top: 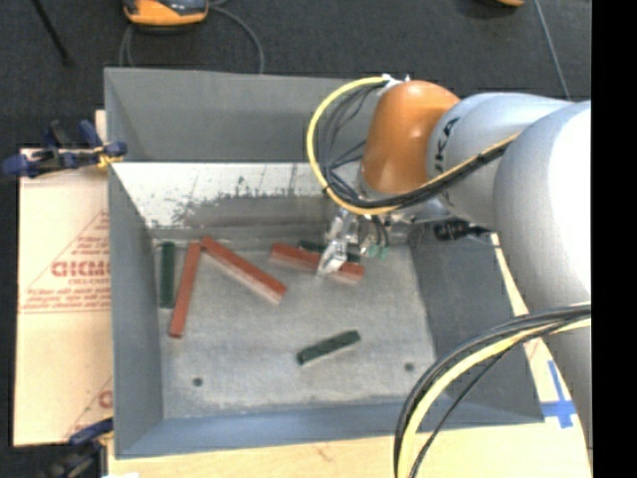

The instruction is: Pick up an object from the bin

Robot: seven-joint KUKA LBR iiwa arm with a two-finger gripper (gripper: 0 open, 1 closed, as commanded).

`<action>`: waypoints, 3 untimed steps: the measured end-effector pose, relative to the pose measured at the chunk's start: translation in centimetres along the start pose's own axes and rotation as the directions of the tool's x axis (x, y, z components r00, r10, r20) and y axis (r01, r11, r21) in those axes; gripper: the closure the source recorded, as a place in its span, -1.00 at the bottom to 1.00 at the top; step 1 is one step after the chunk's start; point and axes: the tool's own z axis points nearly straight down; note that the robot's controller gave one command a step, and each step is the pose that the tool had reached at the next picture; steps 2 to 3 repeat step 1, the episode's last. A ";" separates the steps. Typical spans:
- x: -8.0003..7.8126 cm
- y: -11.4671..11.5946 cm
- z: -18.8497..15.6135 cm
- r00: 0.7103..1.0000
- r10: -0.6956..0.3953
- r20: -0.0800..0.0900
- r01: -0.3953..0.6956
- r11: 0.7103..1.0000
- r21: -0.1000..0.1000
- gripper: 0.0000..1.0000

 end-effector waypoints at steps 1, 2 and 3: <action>0.0 0.0 0.0 1.000 -0.002 0.000 0.002 1.000 0.001 1.00; 0.0 0.0 0.0 1.000 -0.002 0.000 0.002 1.000 0.001 1.00; 0.0 0.0 0.0 1.000 -0.002 0.000 0.002 1.000 0.001 1.00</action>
Offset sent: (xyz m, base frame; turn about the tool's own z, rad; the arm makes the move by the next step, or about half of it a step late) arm 0.0000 0.0000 0.0242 0.0000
